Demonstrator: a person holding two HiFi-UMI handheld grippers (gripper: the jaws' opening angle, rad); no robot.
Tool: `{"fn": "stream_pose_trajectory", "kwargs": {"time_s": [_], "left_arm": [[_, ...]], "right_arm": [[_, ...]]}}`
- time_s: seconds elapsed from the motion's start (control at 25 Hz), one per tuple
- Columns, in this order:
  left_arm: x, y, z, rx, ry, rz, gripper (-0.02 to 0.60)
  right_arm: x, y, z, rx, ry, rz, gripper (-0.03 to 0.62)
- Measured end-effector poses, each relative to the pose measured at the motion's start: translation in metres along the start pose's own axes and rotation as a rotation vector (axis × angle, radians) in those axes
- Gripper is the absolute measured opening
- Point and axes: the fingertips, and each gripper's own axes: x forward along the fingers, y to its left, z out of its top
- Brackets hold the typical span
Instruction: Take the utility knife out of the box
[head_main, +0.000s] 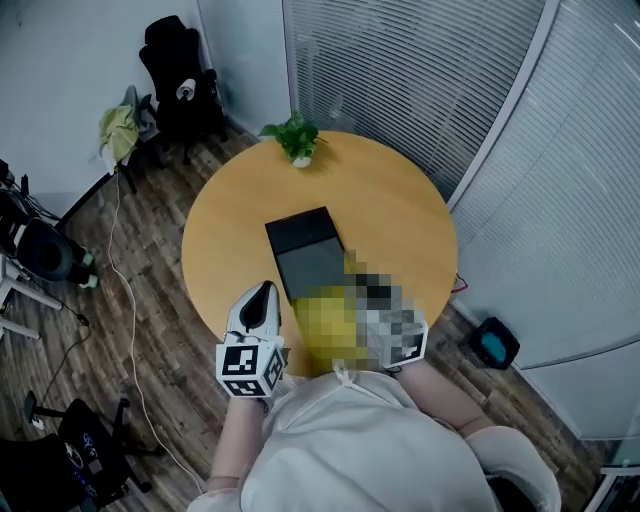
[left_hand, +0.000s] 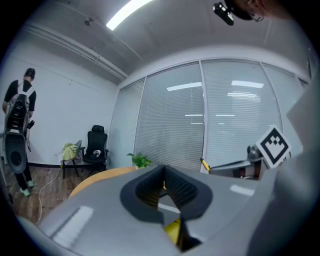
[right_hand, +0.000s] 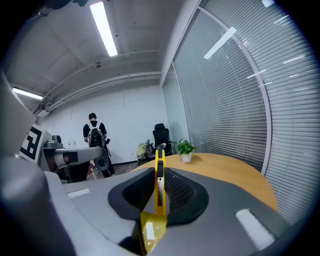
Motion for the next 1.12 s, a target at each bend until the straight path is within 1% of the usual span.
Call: {"fn": "stream_pose_trajectory", "kwargs": {"time_s": [0.44, 1.12], "left_arm": [[0.002, -0.006, -0.007, -0.020, 0.008, 0.009, 0.005], [0.003, -0.007, -0.024, -0.028, 0.045, 0.010, 0.005]], "right_arm": [[-0.006, 0.002, -0.009, 0.017, 0.014, 0.025, 0.063], [-0.009, 0.005, -0.018, 0.012, 0.050, 0.017, 0.063]]}}
